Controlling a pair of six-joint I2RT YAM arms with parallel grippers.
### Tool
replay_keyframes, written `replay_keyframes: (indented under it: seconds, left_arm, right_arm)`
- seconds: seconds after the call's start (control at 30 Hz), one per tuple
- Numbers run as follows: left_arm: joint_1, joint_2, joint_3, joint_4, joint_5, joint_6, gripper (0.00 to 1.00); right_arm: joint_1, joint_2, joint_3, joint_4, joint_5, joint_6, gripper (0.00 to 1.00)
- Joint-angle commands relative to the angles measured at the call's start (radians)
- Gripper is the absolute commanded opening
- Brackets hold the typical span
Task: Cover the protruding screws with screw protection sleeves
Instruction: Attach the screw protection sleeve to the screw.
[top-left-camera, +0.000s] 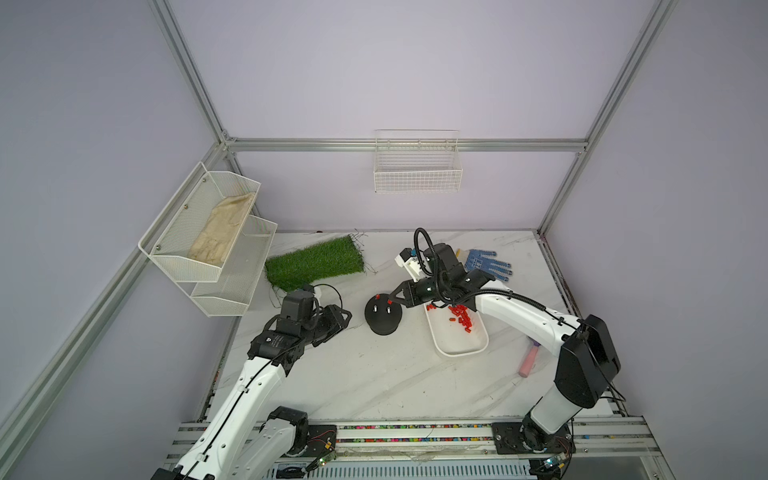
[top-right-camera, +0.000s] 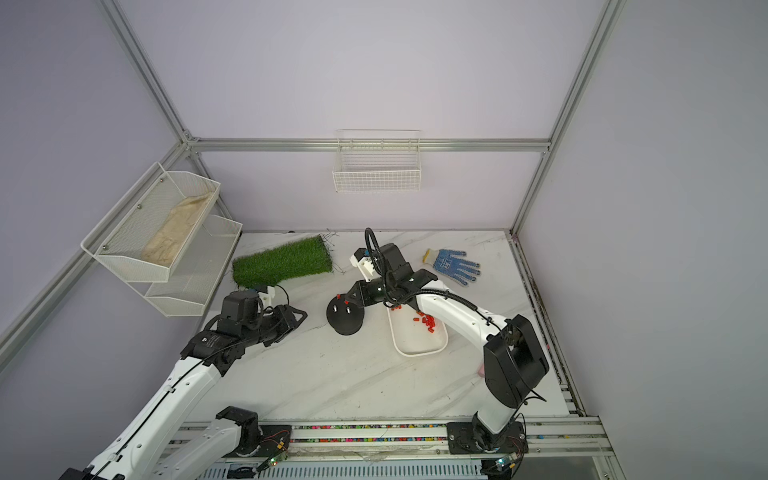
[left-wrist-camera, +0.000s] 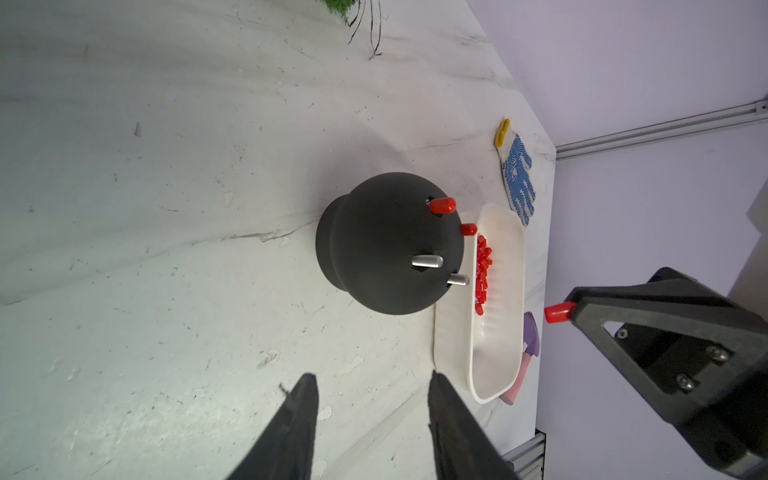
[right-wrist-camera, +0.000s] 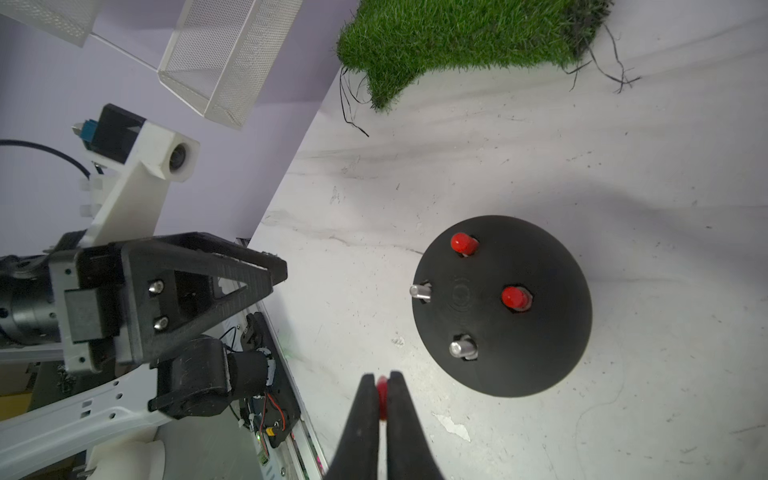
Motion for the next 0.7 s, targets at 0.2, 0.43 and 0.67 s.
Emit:
replay_keyframes:
  seconds: [0.2,0.43,0.67]
  left_arm:
    - [0.009,-0.033,-0.042,-0.015,0.003,-0.073,0.51]
    - [0.010,-0.032,-0.040,-0.012,0.033,-0.088,0.56]
    - [0.010,-0.006,-0.042,0.008,0.055,-0.089,0.57]
  right_arm:
    - [0.046,0.073,0.110,-0.054,0.142,-0.041,0.09]
    - [0.079,0.134,0.180,-0.110,0.203,-0.056,0.09]
    - [0.113,0.173,0.210,-0.123,0.245,-0.073,0.09]
